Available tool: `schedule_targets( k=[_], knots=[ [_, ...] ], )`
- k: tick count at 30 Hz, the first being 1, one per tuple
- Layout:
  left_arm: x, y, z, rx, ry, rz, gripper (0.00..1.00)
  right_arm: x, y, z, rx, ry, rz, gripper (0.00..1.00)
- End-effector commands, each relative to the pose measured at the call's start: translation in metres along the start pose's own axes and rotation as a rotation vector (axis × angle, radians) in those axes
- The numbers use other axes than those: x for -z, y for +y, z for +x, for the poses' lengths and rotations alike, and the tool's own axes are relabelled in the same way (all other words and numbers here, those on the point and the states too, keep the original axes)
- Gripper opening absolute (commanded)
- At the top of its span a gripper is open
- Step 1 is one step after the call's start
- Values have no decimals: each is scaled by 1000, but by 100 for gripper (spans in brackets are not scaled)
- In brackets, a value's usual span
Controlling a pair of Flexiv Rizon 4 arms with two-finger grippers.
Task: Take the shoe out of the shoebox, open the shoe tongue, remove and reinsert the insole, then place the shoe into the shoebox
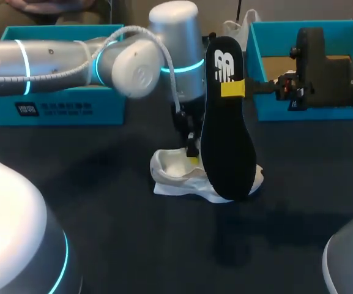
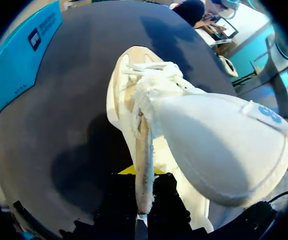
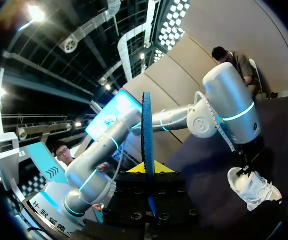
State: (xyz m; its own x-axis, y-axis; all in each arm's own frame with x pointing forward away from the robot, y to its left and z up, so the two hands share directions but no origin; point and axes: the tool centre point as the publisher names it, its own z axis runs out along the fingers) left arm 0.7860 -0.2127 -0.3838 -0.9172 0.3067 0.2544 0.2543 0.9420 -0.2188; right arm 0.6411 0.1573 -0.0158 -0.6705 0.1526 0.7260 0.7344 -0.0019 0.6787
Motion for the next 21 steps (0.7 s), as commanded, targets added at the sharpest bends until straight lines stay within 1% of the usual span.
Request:
schedule_targets(
  k=[1, 4, 21],
  knots=[
    [15, -1, -6, -68, 60, -19, 0, -2, 0, 0, -2, -3, 0, 0],
    [28, 1, -3, -90, 35, -33, 0, -2, 0, 0, -2, -3, 0, 0],
    [28, 1, -3, -90, 35, -33, 0, -2, 0, 0, -2, -3, 0, 0]
  ],
)
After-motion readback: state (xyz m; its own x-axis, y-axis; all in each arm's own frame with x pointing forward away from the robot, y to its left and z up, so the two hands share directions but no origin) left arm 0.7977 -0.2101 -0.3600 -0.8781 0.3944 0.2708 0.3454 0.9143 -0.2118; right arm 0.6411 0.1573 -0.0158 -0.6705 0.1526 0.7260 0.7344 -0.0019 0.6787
